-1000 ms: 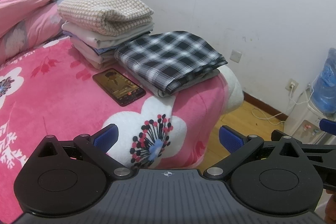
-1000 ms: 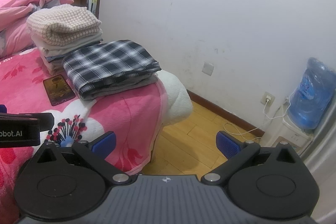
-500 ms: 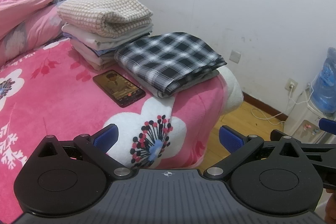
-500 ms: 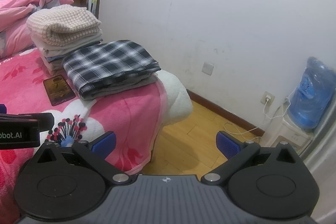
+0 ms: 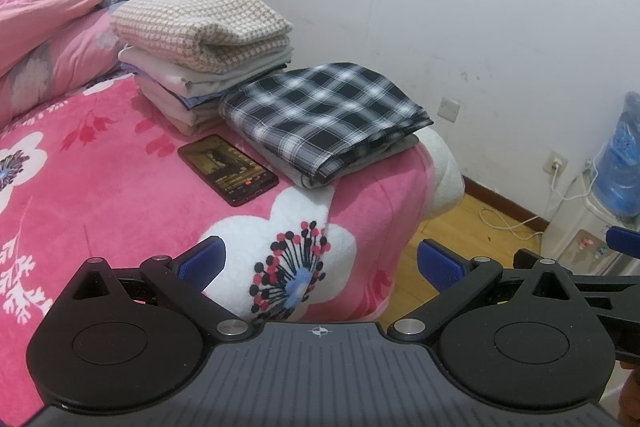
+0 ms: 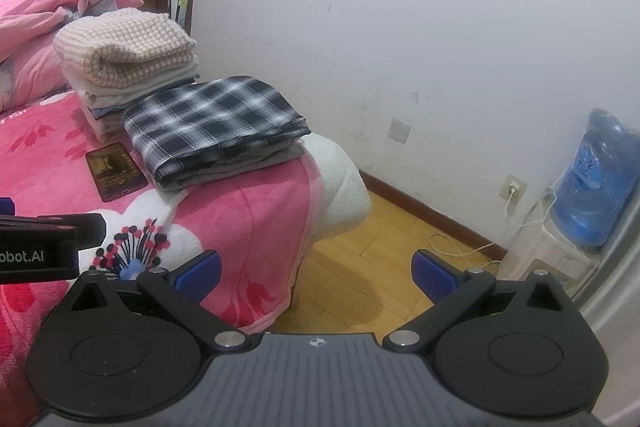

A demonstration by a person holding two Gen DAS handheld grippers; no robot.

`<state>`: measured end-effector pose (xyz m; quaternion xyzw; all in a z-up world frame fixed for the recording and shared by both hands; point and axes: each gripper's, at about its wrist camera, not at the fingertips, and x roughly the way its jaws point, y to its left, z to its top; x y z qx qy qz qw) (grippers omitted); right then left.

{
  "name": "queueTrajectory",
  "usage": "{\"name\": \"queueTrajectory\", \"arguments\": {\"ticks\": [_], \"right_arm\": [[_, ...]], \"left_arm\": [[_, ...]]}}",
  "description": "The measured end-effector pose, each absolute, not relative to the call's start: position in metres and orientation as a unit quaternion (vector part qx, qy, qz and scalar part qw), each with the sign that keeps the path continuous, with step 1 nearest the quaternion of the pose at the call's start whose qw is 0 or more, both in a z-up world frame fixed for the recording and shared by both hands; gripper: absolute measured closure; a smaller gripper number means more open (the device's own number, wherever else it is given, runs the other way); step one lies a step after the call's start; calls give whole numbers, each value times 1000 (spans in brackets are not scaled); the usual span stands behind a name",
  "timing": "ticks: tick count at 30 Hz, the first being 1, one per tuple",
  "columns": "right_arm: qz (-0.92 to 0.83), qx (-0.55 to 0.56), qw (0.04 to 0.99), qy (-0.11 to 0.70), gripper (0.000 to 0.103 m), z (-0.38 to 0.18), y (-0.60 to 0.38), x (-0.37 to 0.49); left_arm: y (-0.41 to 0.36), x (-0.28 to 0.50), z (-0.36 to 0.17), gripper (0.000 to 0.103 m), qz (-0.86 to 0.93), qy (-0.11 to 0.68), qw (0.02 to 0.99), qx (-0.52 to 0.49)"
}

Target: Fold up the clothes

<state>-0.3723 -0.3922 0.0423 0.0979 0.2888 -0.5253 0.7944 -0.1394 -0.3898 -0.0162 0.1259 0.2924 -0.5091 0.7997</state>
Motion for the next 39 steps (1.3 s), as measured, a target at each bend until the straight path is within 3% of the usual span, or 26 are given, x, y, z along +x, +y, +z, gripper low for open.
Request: {"name": "queueTrajectory", "arguments": {"ticks": [39], "right_arm": [[-532, 102, 789, 290, 0, 39, -395, -381]], "left_arm": [[-393, -148, -19, 0, -510, 292, 798, 134]]}}
